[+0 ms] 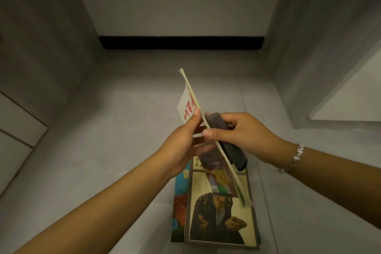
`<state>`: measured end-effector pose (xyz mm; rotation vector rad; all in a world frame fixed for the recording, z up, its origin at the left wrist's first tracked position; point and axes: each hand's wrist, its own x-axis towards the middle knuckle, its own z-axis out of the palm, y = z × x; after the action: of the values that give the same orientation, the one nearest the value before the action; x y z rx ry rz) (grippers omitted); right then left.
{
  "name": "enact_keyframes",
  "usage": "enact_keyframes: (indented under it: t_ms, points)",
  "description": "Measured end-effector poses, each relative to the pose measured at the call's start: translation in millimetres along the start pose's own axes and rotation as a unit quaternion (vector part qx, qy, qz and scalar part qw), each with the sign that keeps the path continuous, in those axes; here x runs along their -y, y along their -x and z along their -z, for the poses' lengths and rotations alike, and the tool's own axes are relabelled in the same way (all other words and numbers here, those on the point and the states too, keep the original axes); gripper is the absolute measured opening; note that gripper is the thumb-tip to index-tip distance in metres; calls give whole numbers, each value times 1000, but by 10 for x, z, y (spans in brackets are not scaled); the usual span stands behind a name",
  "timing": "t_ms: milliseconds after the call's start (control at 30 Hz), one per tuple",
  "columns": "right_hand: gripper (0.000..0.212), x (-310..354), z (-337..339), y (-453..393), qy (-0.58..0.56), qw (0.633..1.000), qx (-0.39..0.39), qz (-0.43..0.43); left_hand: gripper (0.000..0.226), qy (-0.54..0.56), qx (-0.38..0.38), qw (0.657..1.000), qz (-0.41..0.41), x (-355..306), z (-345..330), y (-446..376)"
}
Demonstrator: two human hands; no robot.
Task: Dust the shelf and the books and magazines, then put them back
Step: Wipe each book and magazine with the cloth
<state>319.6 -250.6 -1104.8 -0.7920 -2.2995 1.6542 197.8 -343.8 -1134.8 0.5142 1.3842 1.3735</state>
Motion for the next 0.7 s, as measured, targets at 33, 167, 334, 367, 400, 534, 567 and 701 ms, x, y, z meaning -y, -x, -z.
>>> enact_keyframes:
  t_ms: [33,167,334,367,400,534,567,701]
  points:
    - [27,31,20,-3,9,1000,-3,10,61,-4,8,1000,-7,-43,-20,22]
    - [20,161,150,1,57,996,-48,45,60,-2,27,999,-31,-267,-90,121]
    - [26,490,485,-103,64,978,-145,137,45,-49,-36,991,-123,-657,-167,167]
    - [25,580,556,-118,52,975,-155,151,39,-77,-60,985,-142,-735,-157,170]
    - [23,676,630,-118,43,972,-161,165,37,-111,-79,977,-163,-805,-132,166]
    - [24,1078,875,-20,10,961,-152,230,47,-200,-149,937,-245,-1052,-16,213]
    - [24,1180,930,14,3,958,-152,243,50,-207,-166,927,-266,-1114,-7,237]
    - [23,1562,1110,124,-31,937,-173,303,64,-217,-215,887,-345,-1401,-16,319]
